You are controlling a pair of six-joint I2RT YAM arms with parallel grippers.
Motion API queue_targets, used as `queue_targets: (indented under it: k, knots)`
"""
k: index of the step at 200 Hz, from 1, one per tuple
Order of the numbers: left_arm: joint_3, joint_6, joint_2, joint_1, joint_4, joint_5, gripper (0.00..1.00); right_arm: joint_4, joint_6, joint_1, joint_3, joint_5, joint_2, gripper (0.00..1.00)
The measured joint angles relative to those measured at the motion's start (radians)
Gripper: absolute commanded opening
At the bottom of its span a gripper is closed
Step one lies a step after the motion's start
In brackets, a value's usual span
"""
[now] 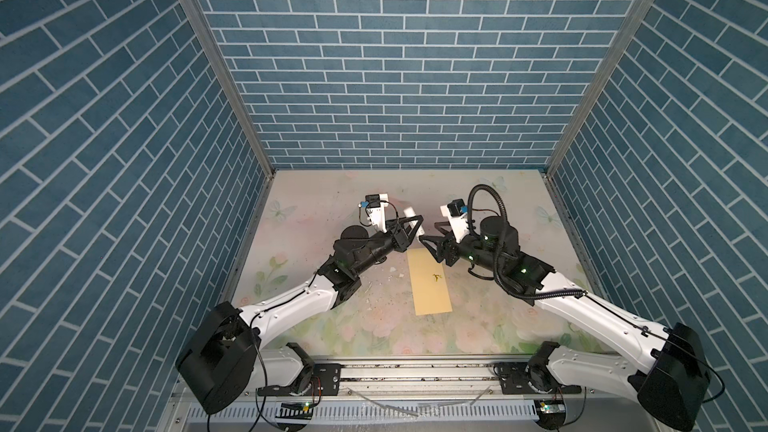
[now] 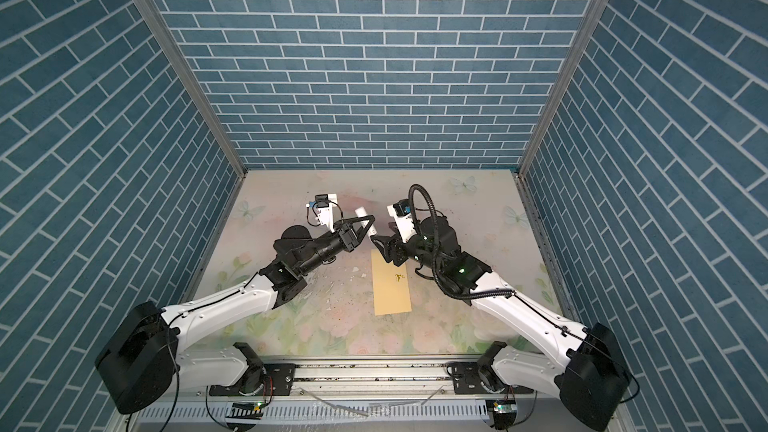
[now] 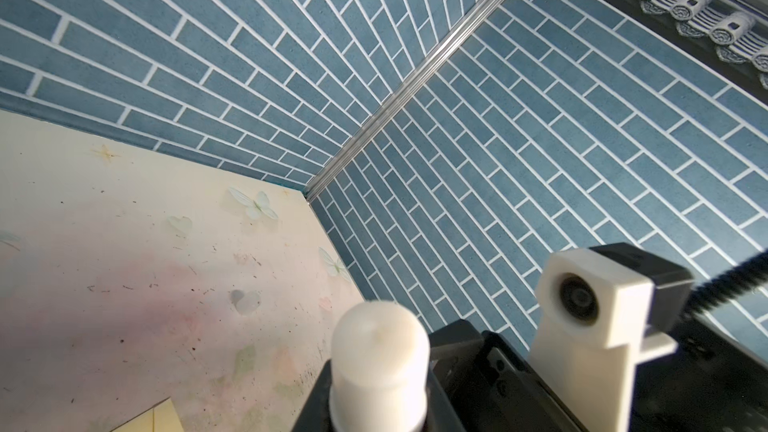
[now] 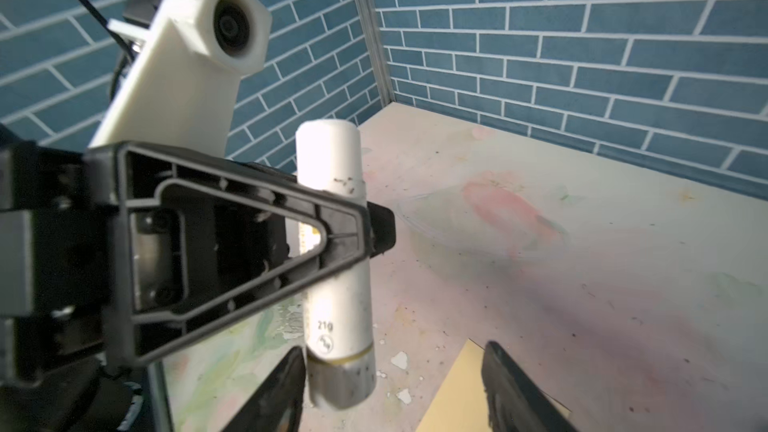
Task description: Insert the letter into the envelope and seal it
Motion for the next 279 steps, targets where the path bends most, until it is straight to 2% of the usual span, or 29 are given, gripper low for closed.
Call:
queue_targets:
  k: [20, 44, 67, 129, 154, 166, 180, 216, 243, 262, 279]
  knots:
    - [0.0, -0.009, 0.0, 0.001, 0.001, 0.018, 0.0, 0.056, 0.061, -0.03, -0.026, -0.127, 0.008, 0.62]
    - [0.0, -0.02, 0.0, 0.001, 0.002, 0.032, 0.0, 0.119, 0.115, -0.047, -0.044, -0.22, 0.031, 0.55]
    - [0.0, -0.026, 0.0, 0.001, 0.002, 0.04, 0.0, 0.179, 0.161, -0.057, -0.045, -0.277, 0.065, 0.42]
    - [0.0, -0.039, 0.0, 0.003, 0.006, 0.039, 0.0, 0.254, 0.222, -0.064, -0.045, -0.32, 0.111, 0.01]
    - [0.0, -0.037, 0.0, 0.003, 0.0, 0.028, 0.0, 0.242, 0.219, -0.056, -0.045, -0.28, 0.109, 0.0]
    - [0.0, -0.035, 0.0, 0.003, -0.015, 0.021, 0.0, 0.207, 0.202, -0.037, -0.041, -0.224, 0.099, 0.0]
    - [0.0, -0.032, 0.001, 0.003, -0.032, 0.008, 0.0, 0.131, 0.158, 0.016, -0.018, -0.089, 0.087, 0.0]
    - [0.002, -0.016, 0.001, 0.01, -0.044, -0.041, 0.0, -0.068, -0.016, 0.235, 0.121, 0.474, 0.138, 0.0]
    - [0.002, 0.0, 0.006, 0.021, -0.049, -0.085, 0.0, -0.106, -0.136, 0.344, 0.214, 0.801, 0.254, 0.0]
    - [0.002, 0.004, 0.01, 0.026, -0.066, -0.101, 0.0, -0.106, -0.205, 0.384, 0.243, 0.951, 0.316, 0.0]
    - [0.002, 0.006, 0.01, 0.025, -0.082, -0.103, 0.0, -0.106, -0.235, 0.397, 0.245, 0.997, 0.33, 0.13]
